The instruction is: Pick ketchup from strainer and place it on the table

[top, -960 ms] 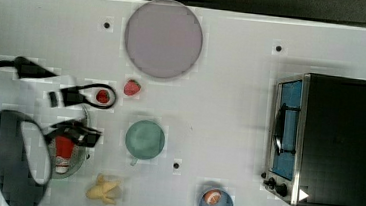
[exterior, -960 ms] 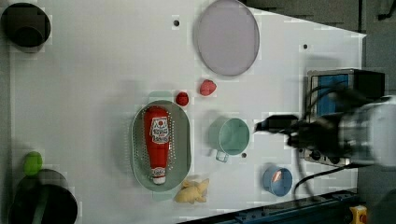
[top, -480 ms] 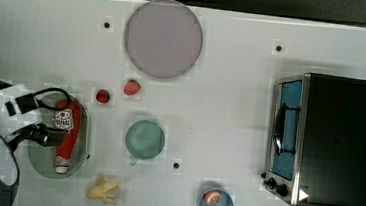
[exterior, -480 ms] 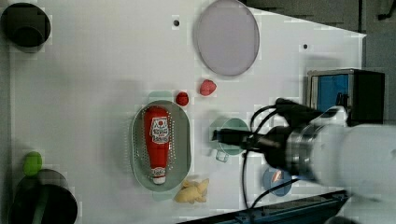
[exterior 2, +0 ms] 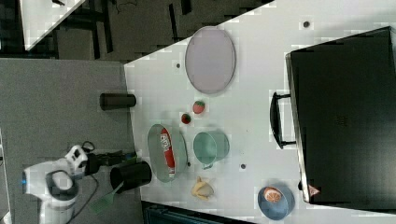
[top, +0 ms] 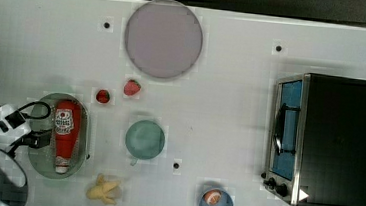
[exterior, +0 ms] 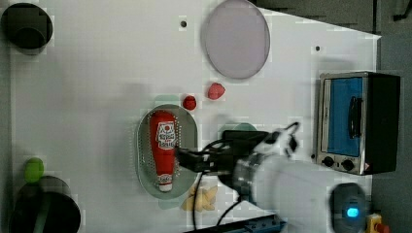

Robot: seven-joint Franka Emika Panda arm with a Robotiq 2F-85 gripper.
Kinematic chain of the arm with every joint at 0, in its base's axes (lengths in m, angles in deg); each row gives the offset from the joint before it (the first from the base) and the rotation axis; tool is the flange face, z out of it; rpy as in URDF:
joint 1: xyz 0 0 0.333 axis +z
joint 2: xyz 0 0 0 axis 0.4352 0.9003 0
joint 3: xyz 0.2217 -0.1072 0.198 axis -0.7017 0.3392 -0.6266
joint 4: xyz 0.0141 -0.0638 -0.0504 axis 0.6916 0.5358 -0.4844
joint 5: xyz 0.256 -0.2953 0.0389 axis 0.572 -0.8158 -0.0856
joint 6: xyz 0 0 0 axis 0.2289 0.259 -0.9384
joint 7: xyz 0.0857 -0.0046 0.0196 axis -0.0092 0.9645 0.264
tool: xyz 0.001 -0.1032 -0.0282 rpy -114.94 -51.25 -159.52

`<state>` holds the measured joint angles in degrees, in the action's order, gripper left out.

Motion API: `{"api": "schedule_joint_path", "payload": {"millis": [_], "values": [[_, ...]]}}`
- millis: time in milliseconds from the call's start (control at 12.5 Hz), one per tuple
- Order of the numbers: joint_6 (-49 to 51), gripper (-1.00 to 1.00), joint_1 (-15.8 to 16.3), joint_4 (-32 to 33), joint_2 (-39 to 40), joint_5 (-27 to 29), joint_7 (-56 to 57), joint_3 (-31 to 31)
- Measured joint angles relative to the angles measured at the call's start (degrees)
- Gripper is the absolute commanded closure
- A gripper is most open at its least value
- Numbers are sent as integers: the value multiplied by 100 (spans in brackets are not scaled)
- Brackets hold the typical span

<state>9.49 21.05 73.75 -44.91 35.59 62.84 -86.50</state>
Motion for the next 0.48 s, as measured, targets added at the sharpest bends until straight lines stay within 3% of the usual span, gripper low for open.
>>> {"api": "schedule_joint_path", "payload": {"millis": [480], "values": [[-1030,-100,-20,504,1631,-884,-132,176]]}}
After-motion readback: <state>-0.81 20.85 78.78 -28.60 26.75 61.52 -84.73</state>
